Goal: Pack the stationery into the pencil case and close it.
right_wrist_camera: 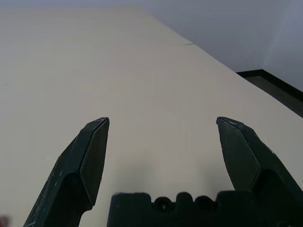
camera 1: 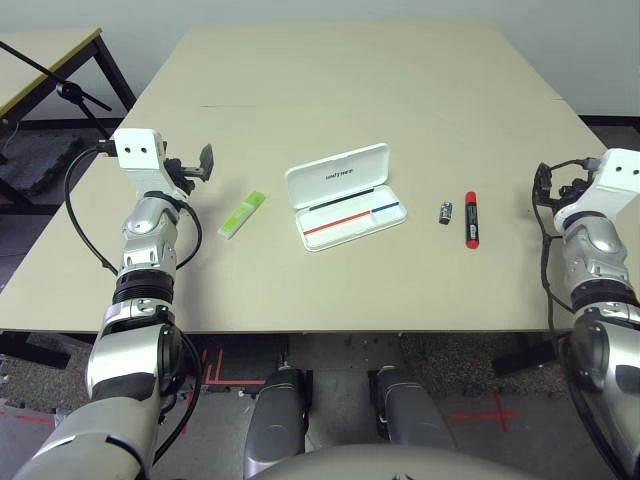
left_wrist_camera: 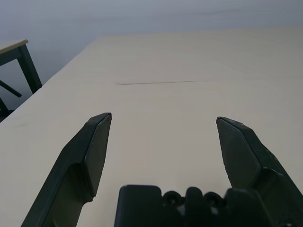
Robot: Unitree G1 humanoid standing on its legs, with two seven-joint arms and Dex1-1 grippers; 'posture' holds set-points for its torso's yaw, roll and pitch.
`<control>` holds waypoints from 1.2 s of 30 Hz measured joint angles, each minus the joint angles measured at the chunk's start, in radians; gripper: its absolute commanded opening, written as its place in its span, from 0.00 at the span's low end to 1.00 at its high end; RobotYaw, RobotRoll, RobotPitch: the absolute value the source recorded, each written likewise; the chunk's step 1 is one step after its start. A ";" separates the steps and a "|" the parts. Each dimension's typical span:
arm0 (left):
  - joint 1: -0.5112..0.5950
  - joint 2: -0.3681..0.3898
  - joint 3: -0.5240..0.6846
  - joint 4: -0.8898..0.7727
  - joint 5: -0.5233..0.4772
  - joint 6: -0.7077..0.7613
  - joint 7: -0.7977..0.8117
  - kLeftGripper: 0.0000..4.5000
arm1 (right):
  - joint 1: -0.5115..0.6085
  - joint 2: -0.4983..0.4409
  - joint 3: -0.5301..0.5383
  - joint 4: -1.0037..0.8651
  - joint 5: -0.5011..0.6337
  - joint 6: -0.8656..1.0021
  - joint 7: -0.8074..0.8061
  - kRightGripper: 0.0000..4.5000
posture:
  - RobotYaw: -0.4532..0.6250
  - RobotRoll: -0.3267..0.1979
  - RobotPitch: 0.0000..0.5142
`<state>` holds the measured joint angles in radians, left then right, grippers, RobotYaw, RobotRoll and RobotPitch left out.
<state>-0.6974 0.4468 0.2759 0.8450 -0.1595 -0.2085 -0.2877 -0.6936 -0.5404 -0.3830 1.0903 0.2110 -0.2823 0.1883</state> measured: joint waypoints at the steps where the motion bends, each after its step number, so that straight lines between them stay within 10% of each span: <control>1: 0.000 -0.001 0.000 0.000 0.000 0.000 0.000 0.99 | 0.000 0.000 0.000 0.000 0.000 0.000 0.000 1.00 | 0.25 0.62 0.21; 19: -0.030 -0.015 -0.014 0.033 -0.003 -0.017 -0.037 0.99 | 0.224 -0.033 0.043 -0.401 0.075 0.176 0.289 1.00 | 0.28 0.62 0.18; 36: 0.354 0.166 -0.050 -0.823 -0.319 0.478 -0.409 0.99 | 0.156 -0.114 0.184 -0.503 0.096 0.345 0.693 1.00 | 0.39 0.62 0.18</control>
<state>-0.3435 0.6131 0.2256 0.0218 -0.4781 0.2697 -0.6969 -0.5373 -0.6544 -0.1995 0.5872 0.3069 0.0624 0.8810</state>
